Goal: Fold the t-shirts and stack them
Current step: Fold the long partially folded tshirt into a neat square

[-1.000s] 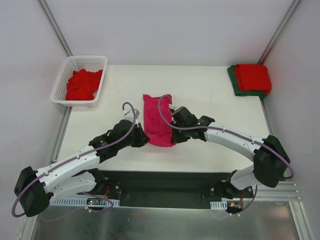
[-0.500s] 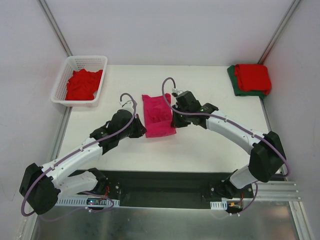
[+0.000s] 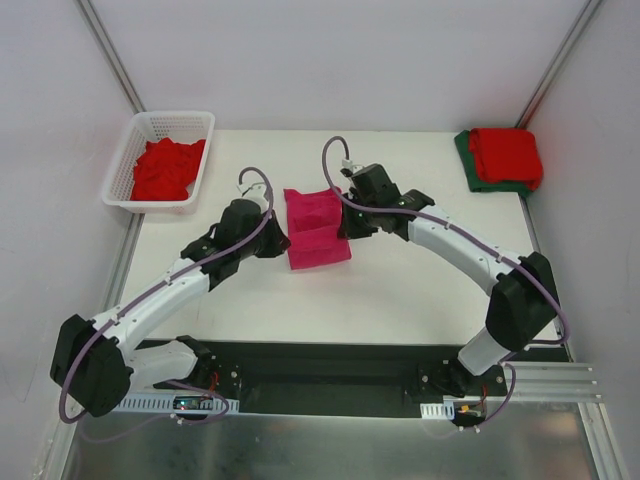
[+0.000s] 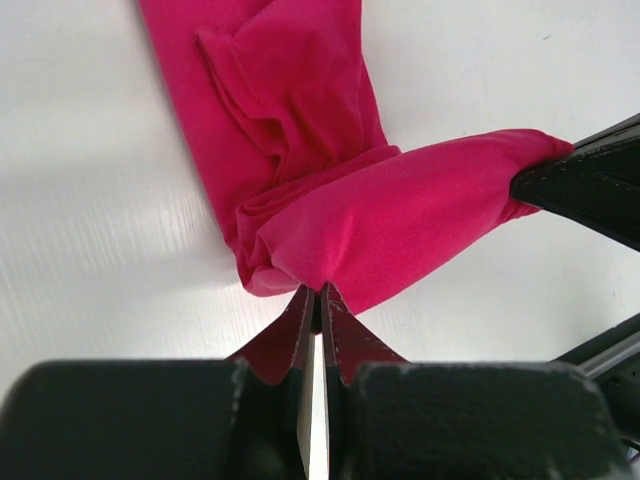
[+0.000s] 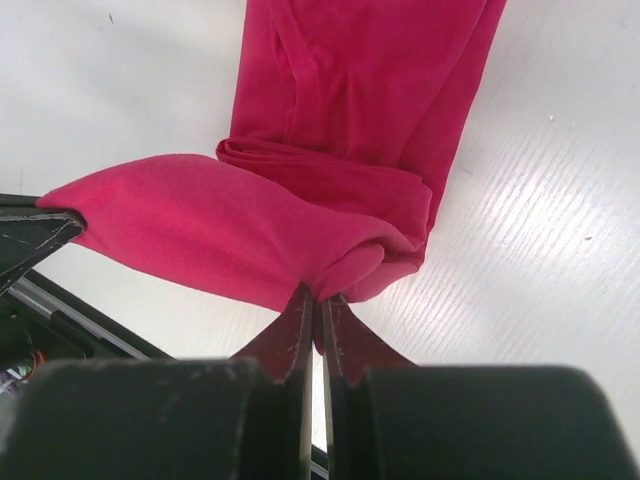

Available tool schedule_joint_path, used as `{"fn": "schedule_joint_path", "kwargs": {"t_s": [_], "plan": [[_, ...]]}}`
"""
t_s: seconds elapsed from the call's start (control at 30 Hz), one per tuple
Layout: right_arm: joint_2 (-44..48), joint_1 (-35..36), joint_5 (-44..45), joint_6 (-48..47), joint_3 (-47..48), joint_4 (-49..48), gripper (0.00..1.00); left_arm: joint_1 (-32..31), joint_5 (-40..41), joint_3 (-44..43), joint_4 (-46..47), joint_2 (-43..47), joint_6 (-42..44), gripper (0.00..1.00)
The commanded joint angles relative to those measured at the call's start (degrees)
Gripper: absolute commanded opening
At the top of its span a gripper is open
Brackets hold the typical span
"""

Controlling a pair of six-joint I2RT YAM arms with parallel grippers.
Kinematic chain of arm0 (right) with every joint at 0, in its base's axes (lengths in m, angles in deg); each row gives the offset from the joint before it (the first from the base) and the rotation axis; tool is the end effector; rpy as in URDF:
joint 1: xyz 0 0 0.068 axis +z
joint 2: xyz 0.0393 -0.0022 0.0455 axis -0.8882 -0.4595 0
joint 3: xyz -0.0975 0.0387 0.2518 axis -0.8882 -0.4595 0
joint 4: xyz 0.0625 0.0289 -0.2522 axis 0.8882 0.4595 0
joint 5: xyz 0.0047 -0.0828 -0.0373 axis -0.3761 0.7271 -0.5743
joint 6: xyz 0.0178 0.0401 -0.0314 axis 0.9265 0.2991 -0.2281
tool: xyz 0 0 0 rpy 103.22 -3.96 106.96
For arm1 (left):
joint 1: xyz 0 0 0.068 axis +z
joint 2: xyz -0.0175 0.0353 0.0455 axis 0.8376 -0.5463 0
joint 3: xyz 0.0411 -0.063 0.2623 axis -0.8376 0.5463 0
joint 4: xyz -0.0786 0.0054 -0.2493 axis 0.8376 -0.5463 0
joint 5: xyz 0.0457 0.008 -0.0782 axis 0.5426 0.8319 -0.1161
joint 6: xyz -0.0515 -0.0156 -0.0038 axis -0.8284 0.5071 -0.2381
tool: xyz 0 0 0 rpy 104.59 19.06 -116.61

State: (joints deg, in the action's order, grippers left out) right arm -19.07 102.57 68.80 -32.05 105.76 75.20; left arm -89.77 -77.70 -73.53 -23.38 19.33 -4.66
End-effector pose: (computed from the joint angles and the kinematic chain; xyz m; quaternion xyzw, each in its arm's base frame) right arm 0.2733 0.2327 0.2905 -0.2677 0.8780 0.1976 0.3441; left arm 0.2119 -0.1382 0.2750 0.0199 0.8532 -0.2862 0.4355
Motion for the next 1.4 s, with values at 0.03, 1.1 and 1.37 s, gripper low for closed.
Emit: {"fn": "schedule_joint_path", "kwargs": {"t_s": [0.03,1.1,1.37], "plan": [[-0.50,-1.25,0.18,-2.10,5.88,1.47,0.01,1.15,-1.77,-6.39,1.53,-2.19,3.58,0.00],[-14.29,-8.54,-6.14,-5.97,21.44,0.51,0.01,10.12,-7.13,-18.08,6.01,-16.60,10.00,0.00],[-18.68,-11.18,-8.77,-6.32,23.10,-2.57,0.01,11.70,-8.45,-21.25,9.17,-23.20,10.79,0.00]]}}
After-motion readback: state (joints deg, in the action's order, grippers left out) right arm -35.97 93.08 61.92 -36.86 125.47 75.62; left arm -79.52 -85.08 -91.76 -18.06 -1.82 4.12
